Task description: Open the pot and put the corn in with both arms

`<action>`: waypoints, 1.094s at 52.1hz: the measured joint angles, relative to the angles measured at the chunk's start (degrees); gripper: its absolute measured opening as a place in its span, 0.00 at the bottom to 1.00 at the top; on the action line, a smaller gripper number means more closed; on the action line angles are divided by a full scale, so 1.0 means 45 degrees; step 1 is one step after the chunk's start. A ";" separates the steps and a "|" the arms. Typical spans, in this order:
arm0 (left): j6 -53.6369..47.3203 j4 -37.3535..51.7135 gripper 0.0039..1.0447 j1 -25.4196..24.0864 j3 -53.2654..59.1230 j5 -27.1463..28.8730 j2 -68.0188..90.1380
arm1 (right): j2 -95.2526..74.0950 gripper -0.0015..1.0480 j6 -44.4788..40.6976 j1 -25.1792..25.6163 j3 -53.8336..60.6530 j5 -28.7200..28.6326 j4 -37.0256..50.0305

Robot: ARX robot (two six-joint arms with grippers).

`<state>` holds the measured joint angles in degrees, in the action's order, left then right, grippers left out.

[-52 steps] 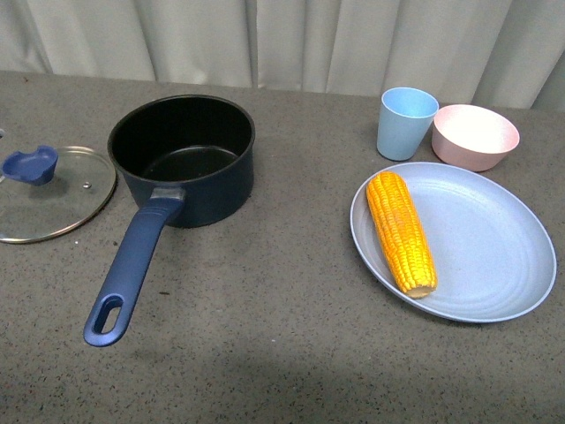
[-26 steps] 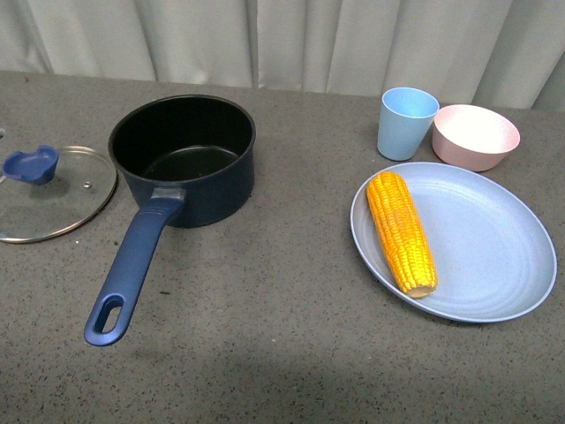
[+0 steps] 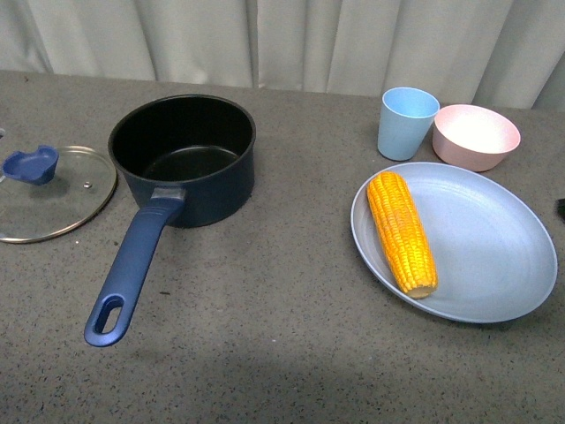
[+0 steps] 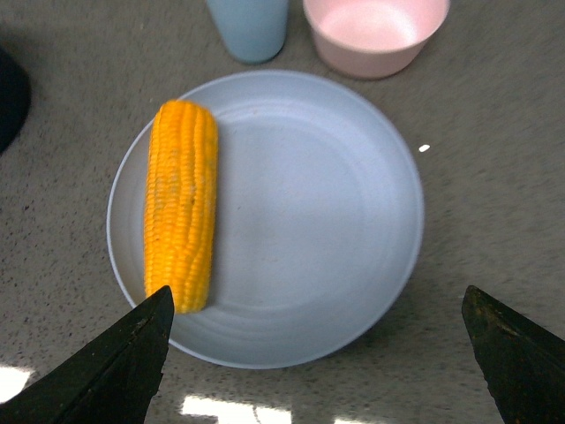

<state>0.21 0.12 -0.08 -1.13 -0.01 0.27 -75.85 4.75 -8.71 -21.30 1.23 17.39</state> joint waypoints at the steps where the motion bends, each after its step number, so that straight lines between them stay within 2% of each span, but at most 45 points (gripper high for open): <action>1: 0.0000 0.0000 0.94 0.0000 0.0000 0.0000 0.0000 | -0.0918 0.91 0.0228 -0.0175 -0.0515 0.0000 -0.0151; 8: 0.0000 0.0000 0.94 0.0000 0.0000 0.0000 0.0000 | -0.4167 0.91 0.1331 -0.0947 -0.2871 0.0316 -0.0996; 15: 0.0000 0.0000 0.94 0.0000 0.0000 0.0000 0.0000 | -0.5824 0.91 0.1894 -0.1433 -0.4289 0.0296 -0.1719; 25: 0.0000 0.0000 0.94 0.0000 0.0000 0.0000 0.0000 | -0.7597 0.91 0.2642 -0.1817 -0.6023 0.0384 -0.2467; 40: 0.0005 0.0000 0.94 0.0000 0.0000 0.0000 0.0000 | -0.9432 0.91 0.2667 -0.1851 -0.7805 0.0374 -0.3279; 44: 0.0000 0.0000 0.94 0.0000 0.0000 0.0000 0.0000 | -0.9636 0.82 0.2667 -0.1880 -0.8053 0.0355 -0.3410; 53: 0.0000 0.0000 0.94 0.0000 0.0000 0.0000 0.0000 | -0.9933 0.50 0.2667 -0.1962 -0.8432 0.0277 -0.3653; 57: 0.0005 0.0000 0.94 0.0000 0.0000 0.0000 0.0000 | -0.9933 0.39 0.2667 -0.1982 -0.8451 0.0277 -0.3696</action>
<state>0.23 0.12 -0.08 -1.13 -0.01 0.27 -120.55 16.75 -17.63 -59.33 2.48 0.75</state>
